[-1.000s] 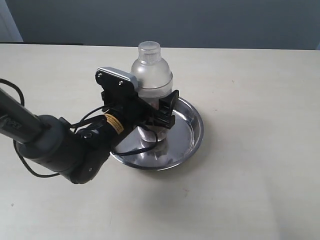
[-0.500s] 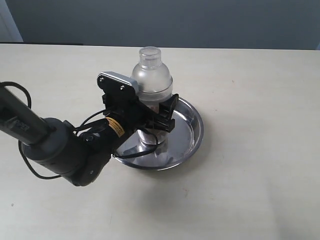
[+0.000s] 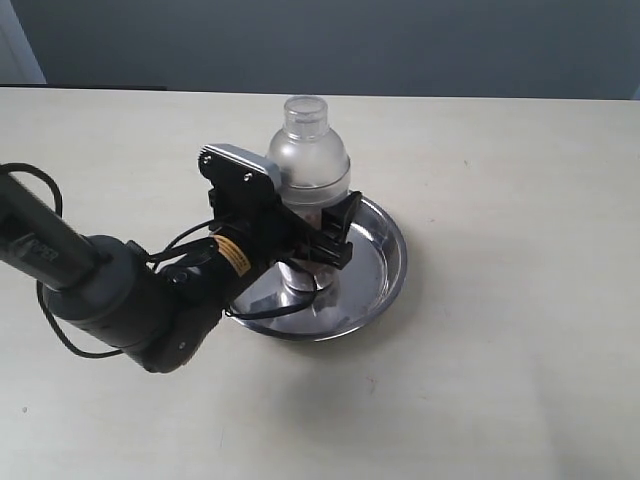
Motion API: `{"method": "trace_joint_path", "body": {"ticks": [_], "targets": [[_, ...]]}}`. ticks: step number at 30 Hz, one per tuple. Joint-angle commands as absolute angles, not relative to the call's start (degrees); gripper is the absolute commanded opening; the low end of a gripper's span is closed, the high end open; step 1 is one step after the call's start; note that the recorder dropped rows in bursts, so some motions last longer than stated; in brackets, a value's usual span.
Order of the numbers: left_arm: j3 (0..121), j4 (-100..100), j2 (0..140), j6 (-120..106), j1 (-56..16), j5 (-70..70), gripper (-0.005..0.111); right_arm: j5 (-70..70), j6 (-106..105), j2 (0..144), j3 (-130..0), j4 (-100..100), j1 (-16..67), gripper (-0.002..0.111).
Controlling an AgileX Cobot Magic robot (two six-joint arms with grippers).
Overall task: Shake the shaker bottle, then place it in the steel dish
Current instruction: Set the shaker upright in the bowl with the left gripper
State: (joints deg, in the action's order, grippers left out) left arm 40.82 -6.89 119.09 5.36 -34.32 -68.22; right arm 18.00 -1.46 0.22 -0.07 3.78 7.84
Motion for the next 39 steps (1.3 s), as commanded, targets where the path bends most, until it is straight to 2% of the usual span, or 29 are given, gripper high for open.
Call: {"method": "trace_joint_path", "body": {"ticks": [1, 7, 15, 19, 24, 29, 34, 39], "targets": [[41.0, -5.0, 119.0, 5.5, -34.4, -70.0, 0.074, 17.5, -1.5, 0.0, 0.0, 3.7, 8.1, -0.001], [41.0, -5.2, 118.9, 5.3, -34.4, -70.0, 0.075, 17.5, -1.5, 0.0, 0.0, 3.7, 8.1, -0.001], [39.5, -5.5, 114.1, 4.6, -34.4, -67.7, 0.089, 17.5, -1.5, 0.0, 0.0, 3.7, 8.1, -0.001], [39.3, -9.9, 111.8, 2.1, -34.4, -60.3, 0.095, 17.5, -1.5, 0.0, 0.0, 3.7, 8.1, -0.001], [39.2, -13.6, 111.4, -0.8, -34.4, -52.4, 0.095, 17.5, -1.5, 0.0, 0.0, 3.7, 8.1, -0.001], [38.1, -11.4, 107.7, -1.8, -34.4, -56.3, 0.095, 17.5, -1.5, 0.0, 0.0, 3.7, 8.1, -0.001], [38.1, 7.3, 105.0, 2.2, -34.4, -56.5, 0.095, 17.5, -1.5, 0.0, 0.0, 3.7, 8.1, -0.001], [38.1, 3.8, 104.9, 4.7, -34.4, -56.6, 0.095, 17.5, -1.5, 0.0, 0.0, 3.7, 8.1, -0.001]]}}
